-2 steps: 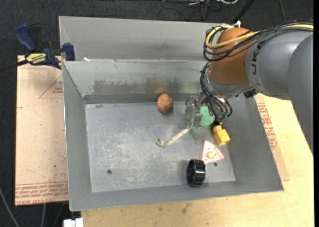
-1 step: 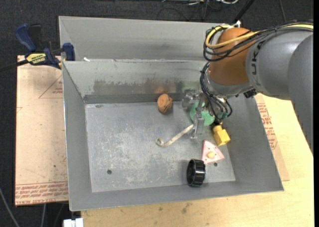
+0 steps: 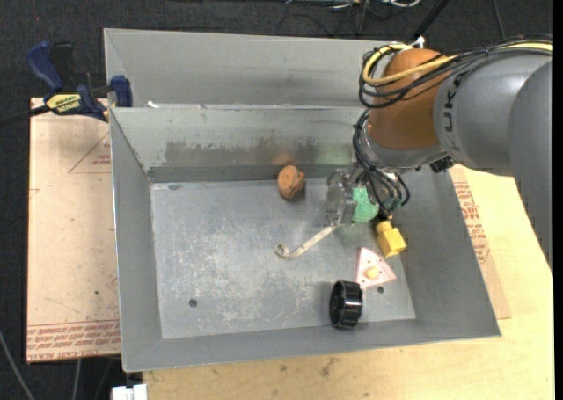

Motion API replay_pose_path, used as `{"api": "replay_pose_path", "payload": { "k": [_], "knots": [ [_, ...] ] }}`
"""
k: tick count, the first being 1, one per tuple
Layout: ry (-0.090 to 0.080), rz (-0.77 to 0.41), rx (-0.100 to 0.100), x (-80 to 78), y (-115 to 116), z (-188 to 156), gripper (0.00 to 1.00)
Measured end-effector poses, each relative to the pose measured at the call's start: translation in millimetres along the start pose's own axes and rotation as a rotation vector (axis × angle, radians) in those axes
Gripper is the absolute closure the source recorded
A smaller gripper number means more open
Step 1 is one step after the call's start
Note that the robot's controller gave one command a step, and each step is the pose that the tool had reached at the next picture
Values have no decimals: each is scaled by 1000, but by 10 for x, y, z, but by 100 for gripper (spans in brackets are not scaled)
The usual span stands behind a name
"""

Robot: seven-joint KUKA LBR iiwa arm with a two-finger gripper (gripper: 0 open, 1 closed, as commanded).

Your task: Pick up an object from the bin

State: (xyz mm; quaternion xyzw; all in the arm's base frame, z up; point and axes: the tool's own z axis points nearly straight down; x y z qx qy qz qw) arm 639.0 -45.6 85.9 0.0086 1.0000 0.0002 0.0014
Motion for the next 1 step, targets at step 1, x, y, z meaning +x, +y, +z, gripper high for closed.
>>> {"api": "replay_pose_path", "payload": {
  "k": [1],
  "knots": [
    [0,0,0,0,1,0,0]
  ]
}}
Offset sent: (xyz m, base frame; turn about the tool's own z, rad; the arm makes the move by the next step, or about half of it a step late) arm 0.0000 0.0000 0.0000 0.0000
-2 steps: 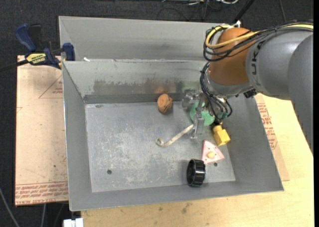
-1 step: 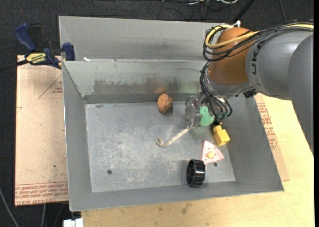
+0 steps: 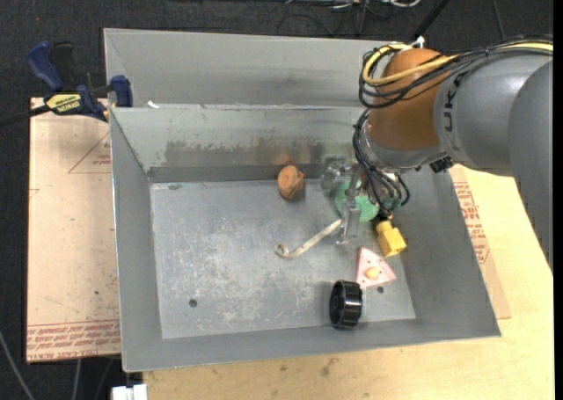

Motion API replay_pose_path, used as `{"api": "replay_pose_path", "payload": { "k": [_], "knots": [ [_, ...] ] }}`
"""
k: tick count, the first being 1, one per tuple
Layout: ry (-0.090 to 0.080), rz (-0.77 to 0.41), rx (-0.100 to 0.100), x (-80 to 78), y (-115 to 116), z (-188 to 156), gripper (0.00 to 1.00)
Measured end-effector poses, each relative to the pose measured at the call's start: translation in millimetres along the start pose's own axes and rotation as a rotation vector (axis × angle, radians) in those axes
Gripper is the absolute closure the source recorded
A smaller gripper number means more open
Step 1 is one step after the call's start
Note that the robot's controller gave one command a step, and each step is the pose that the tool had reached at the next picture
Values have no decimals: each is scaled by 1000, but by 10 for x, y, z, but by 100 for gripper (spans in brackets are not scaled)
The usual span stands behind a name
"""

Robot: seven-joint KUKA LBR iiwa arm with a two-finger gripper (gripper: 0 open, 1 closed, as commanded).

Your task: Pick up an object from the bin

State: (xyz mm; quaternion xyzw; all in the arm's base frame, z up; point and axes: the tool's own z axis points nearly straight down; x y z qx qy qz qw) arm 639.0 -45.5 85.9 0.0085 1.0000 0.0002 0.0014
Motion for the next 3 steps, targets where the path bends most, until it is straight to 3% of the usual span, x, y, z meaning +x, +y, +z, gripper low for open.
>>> {"api": "replay_pose_path", "payload": {
  "k": [1,2,3],
  "knots": [
    [0,0,0,0,0,0,0],
    [1,-21,-1,442,-417,157,100],
    [1,-22,0,442,-417,157,0]
  ]
}}
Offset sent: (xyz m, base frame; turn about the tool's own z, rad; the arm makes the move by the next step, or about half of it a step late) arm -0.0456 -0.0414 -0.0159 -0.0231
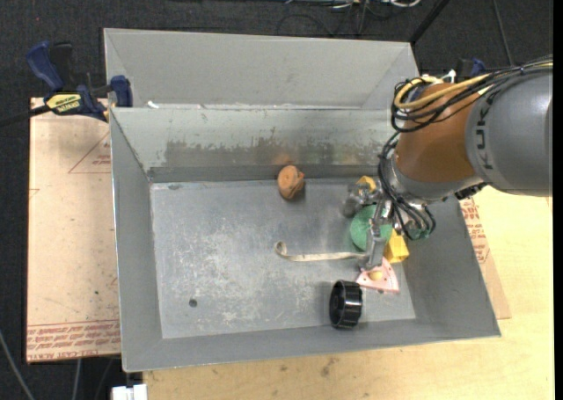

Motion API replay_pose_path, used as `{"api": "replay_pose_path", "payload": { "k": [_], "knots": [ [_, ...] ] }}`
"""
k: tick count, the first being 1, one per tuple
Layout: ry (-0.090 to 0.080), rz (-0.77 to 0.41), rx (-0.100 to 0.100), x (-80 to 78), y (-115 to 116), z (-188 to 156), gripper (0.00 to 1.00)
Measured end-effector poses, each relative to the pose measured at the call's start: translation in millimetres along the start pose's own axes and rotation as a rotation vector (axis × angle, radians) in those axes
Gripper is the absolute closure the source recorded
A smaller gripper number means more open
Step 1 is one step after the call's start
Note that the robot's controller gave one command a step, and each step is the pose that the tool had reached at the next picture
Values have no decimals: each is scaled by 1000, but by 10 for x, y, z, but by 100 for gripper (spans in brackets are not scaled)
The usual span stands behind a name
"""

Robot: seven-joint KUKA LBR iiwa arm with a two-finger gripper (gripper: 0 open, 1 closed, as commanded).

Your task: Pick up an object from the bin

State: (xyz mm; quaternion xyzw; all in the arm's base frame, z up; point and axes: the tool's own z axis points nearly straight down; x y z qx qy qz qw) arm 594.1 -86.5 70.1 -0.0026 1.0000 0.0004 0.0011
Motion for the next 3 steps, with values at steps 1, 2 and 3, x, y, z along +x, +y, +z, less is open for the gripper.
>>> {"api": "replay_pose_path", "payload": {
  "k": [1,2,3],
  "knots": [
    [0,0,0,0,0,0,0],
    [4,-27,-2,121,-335,-404,0],
    [-8,-2,0,618,-486,-117,100]
  ]
}}
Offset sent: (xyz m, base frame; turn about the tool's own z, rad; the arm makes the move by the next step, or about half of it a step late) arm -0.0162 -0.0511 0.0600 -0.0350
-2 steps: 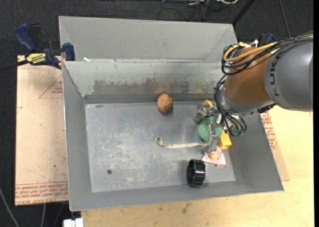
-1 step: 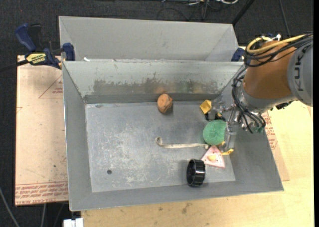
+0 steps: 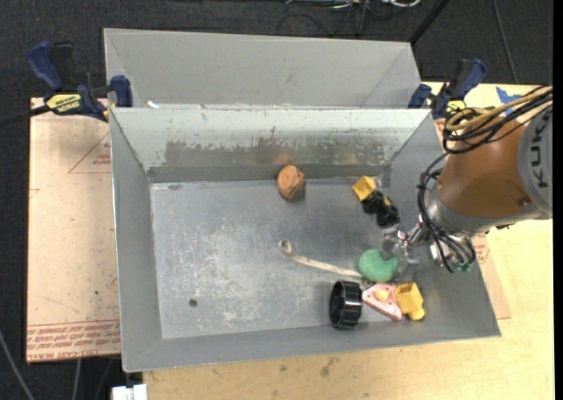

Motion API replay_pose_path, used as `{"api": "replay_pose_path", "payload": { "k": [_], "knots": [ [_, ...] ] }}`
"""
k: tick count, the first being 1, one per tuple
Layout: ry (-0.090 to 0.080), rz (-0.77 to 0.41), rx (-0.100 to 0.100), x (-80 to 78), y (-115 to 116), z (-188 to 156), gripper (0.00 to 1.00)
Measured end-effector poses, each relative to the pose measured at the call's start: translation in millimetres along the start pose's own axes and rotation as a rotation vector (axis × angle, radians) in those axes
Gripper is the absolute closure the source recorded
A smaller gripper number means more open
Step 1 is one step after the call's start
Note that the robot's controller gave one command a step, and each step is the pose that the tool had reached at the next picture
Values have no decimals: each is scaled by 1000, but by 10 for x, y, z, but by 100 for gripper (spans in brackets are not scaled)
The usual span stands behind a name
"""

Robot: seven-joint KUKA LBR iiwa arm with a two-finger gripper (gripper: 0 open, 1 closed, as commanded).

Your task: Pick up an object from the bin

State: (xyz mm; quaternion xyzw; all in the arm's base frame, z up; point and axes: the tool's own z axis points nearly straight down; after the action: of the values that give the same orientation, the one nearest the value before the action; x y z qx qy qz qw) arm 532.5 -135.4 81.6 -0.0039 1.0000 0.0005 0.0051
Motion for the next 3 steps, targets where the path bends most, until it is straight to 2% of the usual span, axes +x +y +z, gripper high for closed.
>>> {"api": "replay_pose_path", "payload": {
  "k": [1,2,3],
  "knots": [
    [0,-1,0,0,0,0,100],
    [16,-2,-3,224,-5,-363,100],
    [-8,8,5,-51,-46,-517,100]
  ]
}}
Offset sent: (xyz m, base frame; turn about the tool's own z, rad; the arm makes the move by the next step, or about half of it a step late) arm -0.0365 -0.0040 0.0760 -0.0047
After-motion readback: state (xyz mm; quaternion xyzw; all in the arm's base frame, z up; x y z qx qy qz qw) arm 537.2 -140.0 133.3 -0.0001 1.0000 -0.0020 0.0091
